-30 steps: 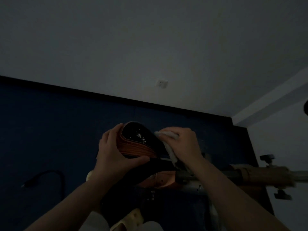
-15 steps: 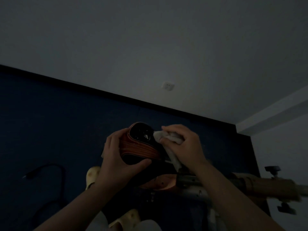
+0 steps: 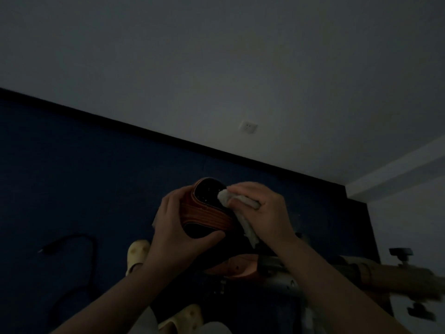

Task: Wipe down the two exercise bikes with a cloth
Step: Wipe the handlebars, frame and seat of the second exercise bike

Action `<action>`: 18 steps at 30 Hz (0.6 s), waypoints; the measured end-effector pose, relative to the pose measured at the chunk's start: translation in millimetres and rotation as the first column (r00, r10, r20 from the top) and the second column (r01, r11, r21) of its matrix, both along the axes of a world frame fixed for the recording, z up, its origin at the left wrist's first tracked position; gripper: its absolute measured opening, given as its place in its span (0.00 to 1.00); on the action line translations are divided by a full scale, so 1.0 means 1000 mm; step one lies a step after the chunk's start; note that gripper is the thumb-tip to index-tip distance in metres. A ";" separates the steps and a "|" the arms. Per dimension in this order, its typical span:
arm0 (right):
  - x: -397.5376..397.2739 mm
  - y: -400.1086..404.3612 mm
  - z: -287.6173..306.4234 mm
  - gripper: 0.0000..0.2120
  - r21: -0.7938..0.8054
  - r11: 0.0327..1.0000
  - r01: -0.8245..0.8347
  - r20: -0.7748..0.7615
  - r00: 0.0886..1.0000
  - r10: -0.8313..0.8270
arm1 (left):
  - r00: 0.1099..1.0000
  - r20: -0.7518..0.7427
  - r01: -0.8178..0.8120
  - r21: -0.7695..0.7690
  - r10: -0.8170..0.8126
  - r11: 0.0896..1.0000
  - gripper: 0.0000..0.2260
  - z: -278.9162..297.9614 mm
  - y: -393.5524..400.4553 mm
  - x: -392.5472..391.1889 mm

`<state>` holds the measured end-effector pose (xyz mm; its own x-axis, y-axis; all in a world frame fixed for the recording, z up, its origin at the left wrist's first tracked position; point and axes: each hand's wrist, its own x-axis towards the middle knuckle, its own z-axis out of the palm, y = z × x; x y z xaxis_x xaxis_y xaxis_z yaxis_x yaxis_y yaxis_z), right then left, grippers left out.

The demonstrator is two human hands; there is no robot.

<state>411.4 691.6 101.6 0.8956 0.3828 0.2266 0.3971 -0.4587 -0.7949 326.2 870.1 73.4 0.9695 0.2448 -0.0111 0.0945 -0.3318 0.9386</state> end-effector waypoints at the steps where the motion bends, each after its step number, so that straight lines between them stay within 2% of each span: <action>1: -0.005 -0.005 -0.002 0.10 -0.028 0.999 0.022 0.031 0.999 -0.021 | 1.000 0.003 0.003 -0.001 -0.003 1.000 0.39 0.000 0.000 -0.001; 5: -0.031 -0.016 -0.011 0.10 -0.143 0.989 0.036 0.265 0.964 0.003 | 1.000 0.009 0.006 -0.003 -0.006 1.000 0.40 0.001 0.001 -0.001; 8: -0.021 -0.002 -0.011 0.08 -0.142 0.989 -0.036 0.333 0.939 0.082 | 1.000 0.015 0.000 -0.017 0.000 1.000 0.39 0.001 0.000 0.000; 10: -0.009 0.015 -0.010 0.09 -0.142 0.989 -0.025 0.309 0.949 0.069 | 1.000 0.017 -0.011 -0.030 0.012 0.999 0.39 0.002 -0.001 0.001; 12: 0.001 0.031 -0.009 0.07 -0.084 0.991 0.104 0.216 0.973 -0.084 | 1.000 0.019 -0.014 -0.028 0.014 1.000 0.39 0.003 -0.001 0.000; 14: 0.005 0.037 -0.003 0.07 -0.001 0.959 0.282 0.014 0.959 -0.282 | 1.000 0.020 -0.007 -0.014 0.007 1.000 0.39 0.003 0.000 0.000; 16: 0.003 0.032 -0.002 0.09 0.015 0.928 0.372 -0.142 0.920 -0.366 | 1.000 0.007 -0.002 0.011 0.002 1.000 0.39 0.002 0.000 -0.001; 18: -0.010 0.025 -0.001 0.09 -0.021 0.930 0.367 -0.040 0.929 -0.368 | 1.000 -0.002 -0.023 0.019 0.023 1.000 0.39 0.001 0.000 -0.005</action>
<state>401.8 716.3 100.3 0.9828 0.0278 0.1826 0.1651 -0.5762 -0.8004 320.9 870.3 74.4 0.9636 0.2672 -0.0081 0.1041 -0.3470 0.9321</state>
